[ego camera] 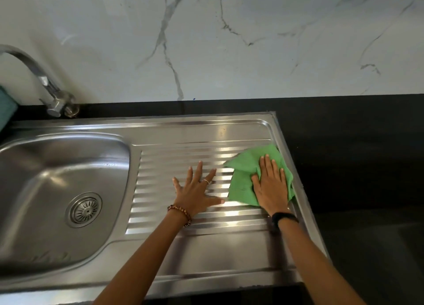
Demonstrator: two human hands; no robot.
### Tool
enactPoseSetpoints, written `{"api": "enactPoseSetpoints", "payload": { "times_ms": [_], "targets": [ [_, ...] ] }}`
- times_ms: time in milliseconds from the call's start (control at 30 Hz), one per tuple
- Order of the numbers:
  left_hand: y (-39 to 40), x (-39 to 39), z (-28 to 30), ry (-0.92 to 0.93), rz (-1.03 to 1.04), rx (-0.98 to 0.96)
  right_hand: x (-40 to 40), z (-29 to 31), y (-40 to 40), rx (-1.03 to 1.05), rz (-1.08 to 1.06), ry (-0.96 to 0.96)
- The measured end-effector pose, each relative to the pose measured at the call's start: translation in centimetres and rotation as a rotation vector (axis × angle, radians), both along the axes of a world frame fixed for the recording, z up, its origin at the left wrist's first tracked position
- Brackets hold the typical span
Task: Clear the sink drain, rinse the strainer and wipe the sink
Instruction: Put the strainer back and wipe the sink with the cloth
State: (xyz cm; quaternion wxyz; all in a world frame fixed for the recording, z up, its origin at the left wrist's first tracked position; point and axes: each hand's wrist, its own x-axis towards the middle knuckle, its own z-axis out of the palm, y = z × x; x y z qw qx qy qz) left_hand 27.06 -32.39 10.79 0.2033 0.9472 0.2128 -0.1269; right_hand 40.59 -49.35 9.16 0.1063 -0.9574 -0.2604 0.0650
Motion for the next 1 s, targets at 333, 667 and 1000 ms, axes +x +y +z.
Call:
{"api": "enactPoseSetpoints", "payload": {
  "times_ms": [333, 667, 1000],
  "targets": [
    [6.9, -10.9, -0.4, -0.033, 0.438, -0.055, -3.9, 0.6, 8.1, 0.04, 0.057, -0.01],
    [8.8, -14.7, -0.9, -0.135, 0.649, -0.373, -14.9, 0.5, 24.6, 0.035, 0.637, 0.043],
    [5.8, -13.2, 0.2, -0.179, 0.52, -0.08, -14.9, -0.3, 19.6, 0.038, 0.752, 0.007]
  ]
}}
